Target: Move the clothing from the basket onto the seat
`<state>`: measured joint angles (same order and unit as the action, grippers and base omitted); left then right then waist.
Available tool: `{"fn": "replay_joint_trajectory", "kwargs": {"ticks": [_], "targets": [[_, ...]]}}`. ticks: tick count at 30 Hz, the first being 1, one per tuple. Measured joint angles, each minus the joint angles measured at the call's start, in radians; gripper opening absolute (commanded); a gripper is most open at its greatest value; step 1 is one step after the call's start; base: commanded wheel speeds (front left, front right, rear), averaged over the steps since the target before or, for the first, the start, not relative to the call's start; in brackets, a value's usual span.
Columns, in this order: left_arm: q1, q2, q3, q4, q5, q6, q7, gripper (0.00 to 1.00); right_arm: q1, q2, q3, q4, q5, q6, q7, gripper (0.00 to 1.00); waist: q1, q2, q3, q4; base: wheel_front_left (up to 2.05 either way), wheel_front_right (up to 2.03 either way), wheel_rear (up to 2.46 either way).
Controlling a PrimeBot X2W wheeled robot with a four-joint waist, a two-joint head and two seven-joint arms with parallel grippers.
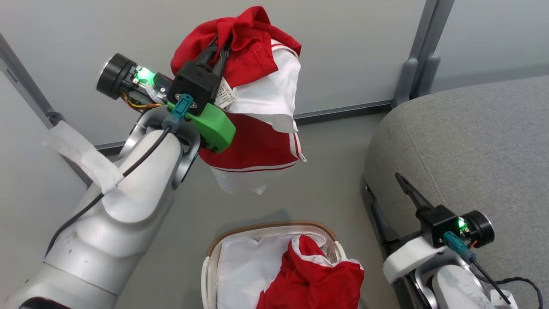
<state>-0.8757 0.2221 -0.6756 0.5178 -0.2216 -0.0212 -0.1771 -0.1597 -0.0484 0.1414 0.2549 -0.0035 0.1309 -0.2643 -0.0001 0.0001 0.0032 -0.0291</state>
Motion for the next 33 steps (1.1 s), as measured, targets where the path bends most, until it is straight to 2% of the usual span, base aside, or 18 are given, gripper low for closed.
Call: {"fn": "replay_joint_trajectory", "kwargs": {"ticks": [8, 16, 25, 26, 27, 30, 33], "targets": [[-0.027, -0.039, -0.041, -0.043, -0.003, -0.027, 0.035, 0.0, -0.122, 0.001, 0.115, 0.049, -0.032, 0.0, 0.0, 1.0, 0.0001, 0.0, -0.006, 0.033, 0.0, 0.0, 0.0], [-0.048, -0.078, -0.078, -0.103, -0.008, -0.046, 0.053, 0.0, -0.233, 0.0, 0.172, 0.197, -0.047, 0.0, 0.0, 1.0, 0.0001, 0.0, -0.008, 0.08, 0.0, 0.0, 0.0], [-0.045, -0.091, -0.109, -0.164, -0.028, -0.058, 0.068, 0.0, -0.341, 0.0, 0.24, 0.359, -0.04, 0.0, 0.0, 1.0, 0.0001, 0.0, -0.008, 0.115, 0.0, 0.0, 0.0], [-0.042, -0.091, -0.11, -0.167, -0.031, -0.058, 0.07, 0.0, -0.349, 0.0, 0.247, 0.372, -0.032, 0.0, 0.0, 0.76, 0.0001, 0.0, -0.009, 0.118, 0.0, 0.0, 0.0], [-0.039, -0.091, -0.112, -0.169, -0.034, -0.058, 0.071, 0.0, -0.356, 0.001, 0.25, 0.381, -0.025, 0.0, 0.0, 0.46, 0.0001, 0.0, -0.009, 0.12, 0.0, 0.0, 0.0], [-0.029, -0.089, -0.115, -0.171, -0.04, -0.058, 0.071, 0.0, -0.369, 0.0, 0.252, 0.39, -0.001, 0.0, 0.0, 0.0, 0.0001, 0.0, -0.01, 0.122, 0.0, 0.0, 0.0], [-0.017, -0.083, -0.116, -0.171, -0.049, -0.058, 0.07, 0.0, -0.369, 0.0, 0.255, 0.392, 0.01, 0.0, 0.0, 0.0, 0.0001, -0.0001, -0.011, 0.12, 0.0, 0.0, 0.0]]}}
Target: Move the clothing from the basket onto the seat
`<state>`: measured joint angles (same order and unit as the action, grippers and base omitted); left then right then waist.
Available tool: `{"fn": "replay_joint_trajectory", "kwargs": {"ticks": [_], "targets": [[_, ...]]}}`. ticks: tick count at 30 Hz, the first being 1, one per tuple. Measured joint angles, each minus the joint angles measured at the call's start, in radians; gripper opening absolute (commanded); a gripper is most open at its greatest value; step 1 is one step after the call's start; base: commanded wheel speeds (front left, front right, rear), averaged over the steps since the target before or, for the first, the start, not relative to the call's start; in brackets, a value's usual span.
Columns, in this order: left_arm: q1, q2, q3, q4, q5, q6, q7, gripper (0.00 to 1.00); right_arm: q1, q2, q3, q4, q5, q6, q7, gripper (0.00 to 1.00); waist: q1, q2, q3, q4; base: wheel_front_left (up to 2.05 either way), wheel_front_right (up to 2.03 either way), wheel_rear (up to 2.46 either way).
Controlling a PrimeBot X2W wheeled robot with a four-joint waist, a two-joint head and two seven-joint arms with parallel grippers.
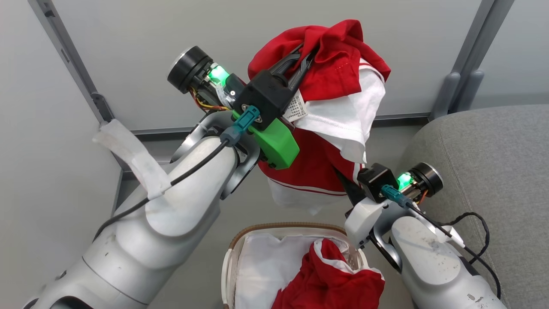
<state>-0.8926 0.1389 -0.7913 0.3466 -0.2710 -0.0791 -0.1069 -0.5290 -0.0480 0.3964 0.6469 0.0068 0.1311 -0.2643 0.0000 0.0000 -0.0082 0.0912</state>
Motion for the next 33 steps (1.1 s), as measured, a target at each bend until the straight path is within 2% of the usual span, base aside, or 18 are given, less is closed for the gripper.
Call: {"fn": "replay_joint_trajectory", "kwargs": {"ticks": [9, 10, 12, 13, 14, 19, 27, 33], "targets": [[0.051, 0.022, 0.009, 0.015, -0.039, 0.009, -0.018, 0.0, 0.014, 0.0, -0.025, -0.029, 0.002, 0.0, 0.0, 0.0, 0.0, 0.0, -0.005, -0.018, 0.0, 0.0, 0.0], [0.062, 0.022, 0.014, 0.019, -0.048, 0.009, -0.025, 0.12, 0.019, 0.0, -0.028, -0.036, 0.003, 0.0, 0.0, 0.0, 0.0, 0.0, -0.006, -0.02, 0.0, 0.0, 0.0], [0.086, 0.022, 0.021, 0.03, -0.064, 0.01, -0.042, 0.52, 0.027, 0.0, -0.035, -0.049, 0.011, 0.0, 0.0, 0.0, 0.0, 0.0, -0.007, -0.024, 0.0, 0.0, 0.0], [0.1, 0.022, 0.024, 0.04, -0.075, 0.013, -0.053, 0.91, 0.027, 0.0, -0.04, -0.059, 0.012, 0.0, 0.0, 0.0, 0.0, 0.0, -0.006, -0.026, 0.0, 0.0, 0.0], [0.114, 0.02, 0.024, 0.047, -0.085, 0.013, -0.072, 1.0, 0.027, 0.0, -0.044, -0.068, 0.012, 0.0, 0.0, 0.0, 0.0, 0.0, -0.006, -0.028, 0.0, 0.0, 0.0], [0.172, 0.016, 0.032, 0.102, -0.099, 0.014, -0.129, 1.0, 0.027, -0.001, -0.067, -0.092, 0.001, 0.0, 0.0, 0.0, 0.0, 0.0, -0.005, -0.036, 0.0, 0.0, 0.0], [0.291, 0.004, 0.059, 0.189, -0.134, 0.017, -0.152, 1.0, 0.05, 0.0, -0.13, -0.152, -0.017, 0.0, 0.0, 0.0, 0.0, 0.0, -0.004, -0.048, 0.0, 0.0, 0.0], [0.383, 0.001, 0.103, 0.178, -0.143, 0.007, -0.156, 1.0, 0.074, -0.001, -0.181, -0.203, -0.043, 0.0, 0.0, 0.0, 0.0, 0.0, -0.001, -0.055, 0.0, 0.0, 0.0]]}}
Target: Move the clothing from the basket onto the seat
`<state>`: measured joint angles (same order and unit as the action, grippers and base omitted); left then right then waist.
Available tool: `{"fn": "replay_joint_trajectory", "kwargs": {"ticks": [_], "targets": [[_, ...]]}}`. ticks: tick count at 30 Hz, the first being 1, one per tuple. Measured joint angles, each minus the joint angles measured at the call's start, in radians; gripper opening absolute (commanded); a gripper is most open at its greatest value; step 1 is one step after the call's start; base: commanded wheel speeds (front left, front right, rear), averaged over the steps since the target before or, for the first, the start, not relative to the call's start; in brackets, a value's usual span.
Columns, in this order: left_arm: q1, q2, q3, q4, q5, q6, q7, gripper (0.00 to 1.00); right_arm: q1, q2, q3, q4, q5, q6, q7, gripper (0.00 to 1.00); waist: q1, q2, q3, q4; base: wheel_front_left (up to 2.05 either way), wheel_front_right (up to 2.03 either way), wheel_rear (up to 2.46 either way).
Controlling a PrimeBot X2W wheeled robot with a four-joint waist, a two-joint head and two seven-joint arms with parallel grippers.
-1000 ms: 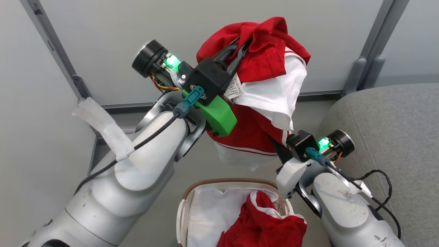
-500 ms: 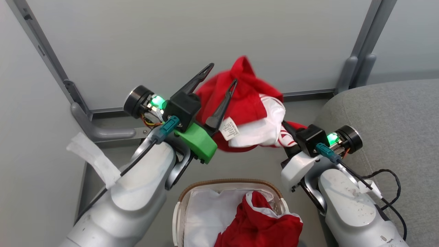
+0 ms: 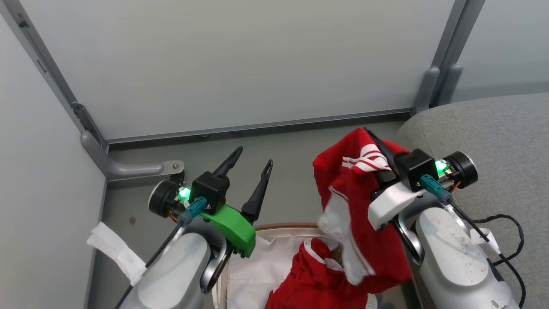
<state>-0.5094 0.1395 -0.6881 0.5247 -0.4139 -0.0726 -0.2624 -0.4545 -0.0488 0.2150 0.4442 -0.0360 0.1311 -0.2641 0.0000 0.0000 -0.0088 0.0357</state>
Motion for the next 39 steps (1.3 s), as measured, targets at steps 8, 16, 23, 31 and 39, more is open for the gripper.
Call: {"fn": "replay_joint_trajectory", "kwargs": {"ticks": [8, 16, 23, 31, 39], "targets": [[0.118, -0.013, 0.076, -0.029, 0.024, -0.009, 0.0, 1.0, 0.016, 0.0, -0.035, -0.054, -0.012, 0.0, 0.0, 0.0, 0.0, 0.0, 0.005, -0.003, 0.0, 0.0, 0.0], [0.18, -0.049, 0.129, -0.05, 0.059, -0.028, 0.0, 1.0, 0.017, 0.0, -0.05, -0.063, -0.02, 0.0, 0.0, 0.0, 0.0, 0.0, 0.013, -0.004, 0.0, 0.0, 0.0], [0.213, -0.073, 0.156, -0.06, 0.082, -0.042, -0.002, 1.0, -0.004, 0.0, -0.079, -0.062, -0.049, 0.0, 0.0, 0.0, 0.0, 0.0, 0.021, -0.046, 0.0, 0.0, 0.0], [0.221, -0.087, 0.156, -0.07, 0.098, -0.05, -0.002, 1.0, -0.036, -0.008, -0.12, -0.071, -0.081, 0.0, 0.0, 0.0, 0.0, 0.0, 0.043, -0.153, 0.0, 0.0, 0.0], [0.205, -0.091, 0.117, -0.091, 0.081, -0.052, -0.002, 1.0, -0.049, -0.029, -0.17, -0.077, -0.083, 0.0, 0.0, 0.0, 0.0, 0.0, 0.083, -0.27, 0.0, 0.0, 0.0]]}}
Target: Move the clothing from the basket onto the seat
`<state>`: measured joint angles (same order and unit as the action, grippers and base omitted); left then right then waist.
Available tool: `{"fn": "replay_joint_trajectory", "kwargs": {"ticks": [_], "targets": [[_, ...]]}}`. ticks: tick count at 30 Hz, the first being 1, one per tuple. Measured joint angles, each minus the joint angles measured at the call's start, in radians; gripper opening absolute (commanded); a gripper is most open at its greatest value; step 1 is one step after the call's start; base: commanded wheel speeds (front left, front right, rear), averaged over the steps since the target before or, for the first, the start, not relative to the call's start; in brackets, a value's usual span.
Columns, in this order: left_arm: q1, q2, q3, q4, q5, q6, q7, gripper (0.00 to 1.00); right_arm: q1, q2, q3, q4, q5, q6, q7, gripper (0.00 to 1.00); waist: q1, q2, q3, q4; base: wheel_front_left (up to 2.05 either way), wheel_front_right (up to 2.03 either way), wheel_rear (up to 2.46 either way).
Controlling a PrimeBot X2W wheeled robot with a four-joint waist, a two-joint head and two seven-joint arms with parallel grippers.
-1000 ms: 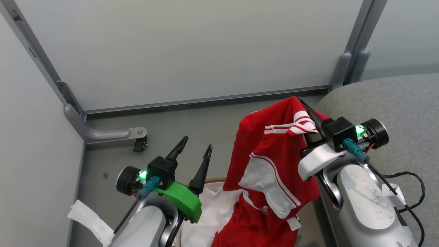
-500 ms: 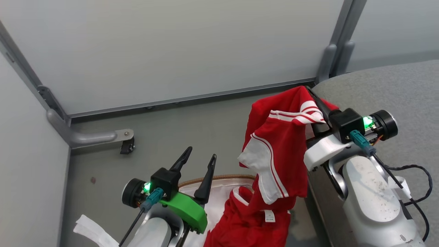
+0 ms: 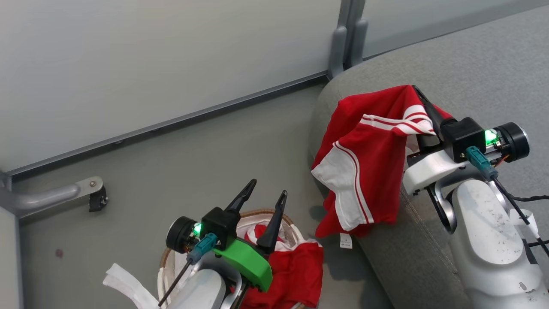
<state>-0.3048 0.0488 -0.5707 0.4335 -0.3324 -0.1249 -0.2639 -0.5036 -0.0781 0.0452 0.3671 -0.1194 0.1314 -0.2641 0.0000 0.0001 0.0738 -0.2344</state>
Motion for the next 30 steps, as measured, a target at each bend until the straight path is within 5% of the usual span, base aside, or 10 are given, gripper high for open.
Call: {"fn": "replay_joint_trajectory", "kwargs": {"ticks": [14, 26, 30], "targets": [[-0.071, -0.001, -0.061, -0.057, -0.009, -0.003, 0.0, 1.0, -0.176, -0.07, -0.083, -0.06, 0.02, 0.0, 0.0, 0.0, 0.0, 0.0, 0.144, -0.037, 0.0, 0.0, 0.0], [-0.144, -0.001, -0.069, -0.085, 0.016, -0.003, 0.0, 1.0, -0.584, -0.361, -0.192, 0.008, 0.005, 0.0, 0.006, 0.0, 0.0001, 0.0, 0.289, 0.049, 0.0, 0.0, 0.0], [-0.163, -0.001, -0.066, -0.096, 0.017, -0.003, 0.0, 1.0, -0.666, -0.413, -0.236, 0.032, 0.01, 0.0, 0.026, 0.0, 0.0001, 0.0, 0.341, 0.082, 0.0, 0.0, 0.0]]}}
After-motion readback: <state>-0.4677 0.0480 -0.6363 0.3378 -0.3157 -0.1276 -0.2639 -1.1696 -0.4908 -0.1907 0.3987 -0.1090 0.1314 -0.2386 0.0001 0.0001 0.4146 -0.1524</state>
